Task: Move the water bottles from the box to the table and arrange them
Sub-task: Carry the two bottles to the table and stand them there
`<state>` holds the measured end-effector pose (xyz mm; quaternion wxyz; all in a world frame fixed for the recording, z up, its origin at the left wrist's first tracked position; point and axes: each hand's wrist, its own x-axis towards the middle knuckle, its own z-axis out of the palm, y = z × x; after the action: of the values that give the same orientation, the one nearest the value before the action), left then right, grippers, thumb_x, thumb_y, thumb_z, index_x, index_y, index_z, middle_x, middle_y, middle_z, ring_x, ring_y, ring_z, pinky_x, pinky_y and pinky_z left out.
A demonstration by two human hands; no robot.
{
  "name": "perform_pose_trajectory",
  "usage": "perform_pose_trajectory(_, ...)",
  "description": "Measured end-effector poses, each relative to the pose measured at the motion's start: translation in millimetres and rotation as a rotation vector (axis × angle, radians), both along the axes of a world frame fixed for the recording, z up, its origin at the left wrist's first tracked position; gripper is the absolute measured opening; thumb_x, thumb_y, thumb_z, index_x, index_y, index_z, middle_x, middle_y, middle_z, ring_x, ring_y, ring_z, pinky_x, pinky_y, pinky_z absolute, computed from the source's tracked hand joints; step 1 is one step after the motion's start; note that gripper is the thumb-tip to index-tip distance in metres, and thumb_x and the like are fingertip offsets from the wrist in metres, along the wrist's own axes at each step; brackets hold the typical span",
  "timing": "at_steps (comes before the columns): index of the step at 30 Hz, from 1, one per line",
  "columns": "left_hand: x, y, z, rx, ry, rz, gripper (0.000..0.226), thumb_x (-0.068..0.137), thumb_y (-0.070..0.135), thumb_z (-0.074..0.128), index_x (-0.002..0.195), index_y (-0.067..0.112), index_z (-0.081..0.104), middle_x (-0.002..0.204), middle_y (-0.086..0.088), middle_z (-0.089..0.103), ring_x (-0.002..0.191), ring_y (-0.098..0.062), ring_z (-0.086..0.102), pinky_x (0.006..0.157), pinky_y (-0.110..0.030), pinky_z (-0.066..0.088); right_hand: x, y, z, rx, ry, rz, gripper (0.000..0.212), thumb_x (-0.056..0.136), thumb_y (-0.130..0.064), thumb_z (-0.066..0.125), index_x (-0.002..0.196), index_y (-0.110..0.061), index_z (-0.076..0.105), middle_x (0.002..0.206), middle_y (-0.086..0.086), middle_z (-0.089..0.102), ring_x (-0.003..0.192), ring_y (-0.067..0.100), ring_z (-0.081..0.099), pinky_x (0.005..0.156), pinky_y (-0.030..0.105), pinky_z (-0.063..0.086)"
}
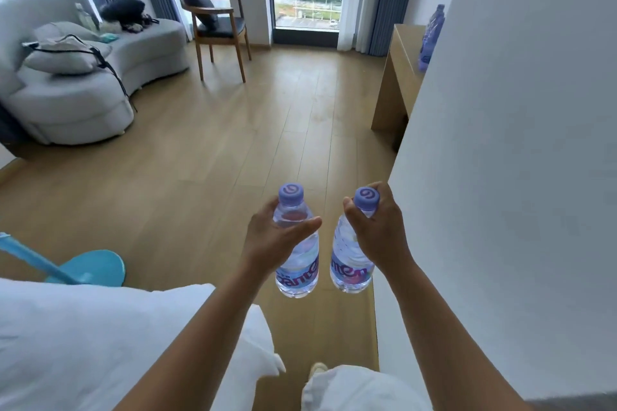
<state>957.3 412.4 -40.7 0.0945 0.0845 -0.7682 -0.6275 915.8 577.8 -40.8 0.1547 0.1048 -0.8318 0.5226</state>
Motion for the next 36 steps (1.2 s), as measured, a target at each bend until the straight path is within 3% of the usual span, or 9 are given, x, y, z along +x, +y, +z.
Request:
perform_pose_trajectory(14,-287,-51,0,0.054,-0.011,-0.011,0.022,0.070,0.018,0.081,0.081,0.027,0.064,0.072,0.016,0.071,0.065,0.004,0.066,0.056,-0.005,0.045,-280,-43,-5,-0.022,-0.014,-0.065,0.022,0.084,-0.016,0.066,0.089,-0.013,0.045,0.071,-0.016,0.047,0.060,0.005,0.054,0.058,0.001,0.041)
perform_pose_trajectory(19,-406,-77,-4,0.058,-0.012,-0.101,0.023,0.070,0.020,0.083,0.082,0.026,0.064,0.078,0.009,0.072,0.074,-0.001,0.068,0.059,-0.005,0.046,-383,-71,-7,-0.067,-0.004,-0.144,0.020,0.078,-0.034,0.058,0.083,-0.023,0.042,0.069,-0.011,0.049,0.063,0.005,0.056,0.056,0.004,0.043)
perform_pose_trajectory(22,-479,-95,1,0.038,-0.004,-0.173,0.027,0.067,0.023,0.084,0.085,0.028,0.064,0.079,0.009,0.073,0.076,-0.004,0.070,0.064,-0.011,0.050,-445,-84,-4,-0.071,0.003,-0.186,0.020,0.082,-0.028,0.062,0.081,-0.023,0.042,0.069,-0.007,0.050,0.061,0.009,0.053,0.056,0.006,0.044)
perform_pose_trajectory(25,-542,-105,9,0.034,-0.002,-0.227,0.032,0.060,0.034,0.081,0.086,0.028,0.064,0.079,0.008,0.072,0.078,-0.005,0.070,0.072,-0.022,0.053,-495,-90,2,-0.083,0.021,-0.229,0.022,0.082,-0.025,0.062,0.077,-0.028,0.040,0.066,-0.008,0.050,0.059,0.003,0.053,0.056,0.005,0.042)
perform_pose_trajectory(28,-596,-108,10,0.011,0.003,-0.283,0.033,0.064,0.027,0.085,0.090,0.027,0.064,0.082,0.006,0.073,0.080,-0.007,0.070,0.074,-0.024,0.053,-536,-89,4,-0.068,0.050,-0.290,0.029,0.085,-0.016,0.065,0.077,-0.027,0.039,0.065,-0.009,0.049,0.058,-0.004,0.053,0.055,0.003,0.040)
perform_pose_trajectory(33,-678,-98,4,0.001,0.010,-0.380,0.027,0.067,0.024,0.083,0.088,0.027,0.064,0.076,0.010,0.072,0.075,-0.002,0.069,0.063,-0.010,0.050,-604,-81,-3,-0.084,0.093,-0.449,0.033,0.085,-0.011,0.065,0.076,-0.028,0.038,0.065,-0.008,0.049,0.058,-0.005,0.052,0.055,0.003,0.040)
perform_pose_trajectory(36,-729,-81,0,-0.010,0.009,-0.416,0.025,0.068,0.024,0.083,0.084,0.025,0.064,0.074,0.009,0.071,0.073,-0.005,0.069,0.061,-0.009,0.048,-652,-70,-7,-0.083,0.108,-0.498,0.035,0.084,-0.009,0.066,0.075,-0.027,0.037,0.064,-0.008,0.048,0.057,-0.006,0.051,0.054,0.002,0.038)
